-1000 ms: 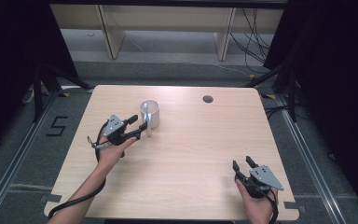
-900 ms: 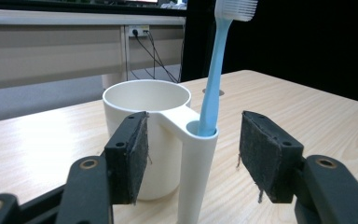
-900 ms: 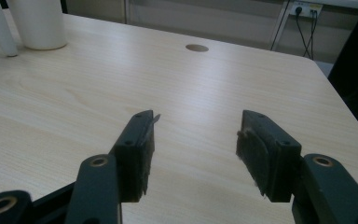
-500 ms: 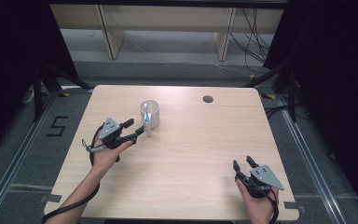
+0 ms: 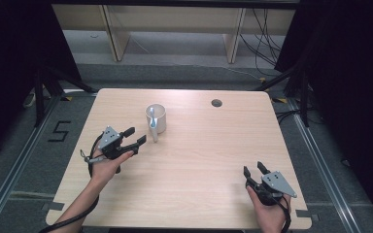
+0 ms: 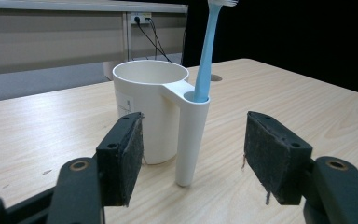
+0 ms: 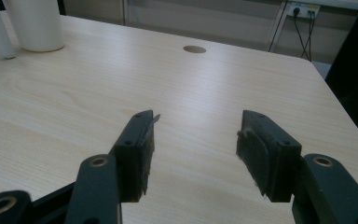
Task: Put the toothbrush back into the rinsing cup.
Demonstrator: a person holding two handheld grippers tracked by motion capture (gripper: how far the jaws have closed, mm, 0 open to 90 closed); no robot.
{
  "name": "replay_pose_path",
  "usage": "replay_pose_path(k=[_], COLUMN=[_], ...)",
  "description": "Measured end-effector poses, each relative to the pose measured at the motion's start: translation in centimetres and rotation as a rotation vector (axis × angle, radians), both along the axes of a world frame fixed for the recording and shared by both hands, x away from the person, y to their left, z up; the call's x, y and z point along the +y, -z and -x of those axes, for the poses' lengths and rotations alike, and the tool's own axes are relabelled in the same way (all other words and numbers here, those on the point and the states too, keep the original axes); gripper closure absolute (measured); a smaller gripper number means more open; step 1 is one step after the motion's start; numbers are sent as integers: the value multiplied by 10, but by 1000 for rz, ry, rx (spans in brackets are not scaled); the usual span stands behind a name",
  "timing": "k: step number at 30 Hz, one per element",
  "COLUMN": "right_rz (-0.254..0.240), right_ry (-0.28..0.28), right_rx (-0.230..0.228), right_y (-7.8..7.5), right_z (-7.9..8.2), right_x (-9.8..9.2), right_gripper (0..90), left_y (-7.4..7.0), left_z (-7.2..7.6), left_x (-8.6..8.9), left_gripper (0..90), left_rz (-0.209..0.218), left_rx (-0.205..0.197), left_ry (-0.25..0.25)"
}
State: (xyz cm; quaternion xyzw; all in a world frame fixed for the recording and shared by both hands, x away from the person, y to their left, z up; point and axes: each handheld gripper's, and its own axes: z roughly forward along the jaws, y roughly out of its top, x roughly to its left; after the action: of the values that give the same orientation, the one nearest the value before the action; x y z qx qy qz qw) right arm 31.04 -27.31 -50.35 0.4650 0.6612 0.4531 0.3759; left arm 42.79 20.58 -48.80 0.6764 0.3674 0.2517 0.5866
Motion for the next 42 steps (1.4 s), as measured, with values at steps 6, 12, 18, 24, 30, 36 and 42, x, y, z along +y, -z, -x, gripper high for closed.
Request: replay_pose_path(k=[6,12,18,24,30,36,42], right_rz=[17,8,5,5,4,1,-4], right_ry=[8,10,10,10,13,10,8], right_rx=[-10,-3,-1,1,-1,4,10], right_y=[-1,-1,-1,-1,0,0,0], right_z=[0,0,0,0,0,0,1], right_x=[-2,-2,-2,-2,-1,-1,0], right_gripper=[461,461,461,461,461,461,460], left_y=[1,0,2,5,11,14,20], left_z=[6,14,23,32,41,47,53], left_x=[5,9,17,24,32,43,53], left_gripper=[355,351,347,346,345,344,343], left_rz=[2,-4,-7,-7,-22,-31,-40], left_rx=[10,18,26,25,44,58,65], left_ry=[-10,-9,-17,-20,-28,-49,-55])
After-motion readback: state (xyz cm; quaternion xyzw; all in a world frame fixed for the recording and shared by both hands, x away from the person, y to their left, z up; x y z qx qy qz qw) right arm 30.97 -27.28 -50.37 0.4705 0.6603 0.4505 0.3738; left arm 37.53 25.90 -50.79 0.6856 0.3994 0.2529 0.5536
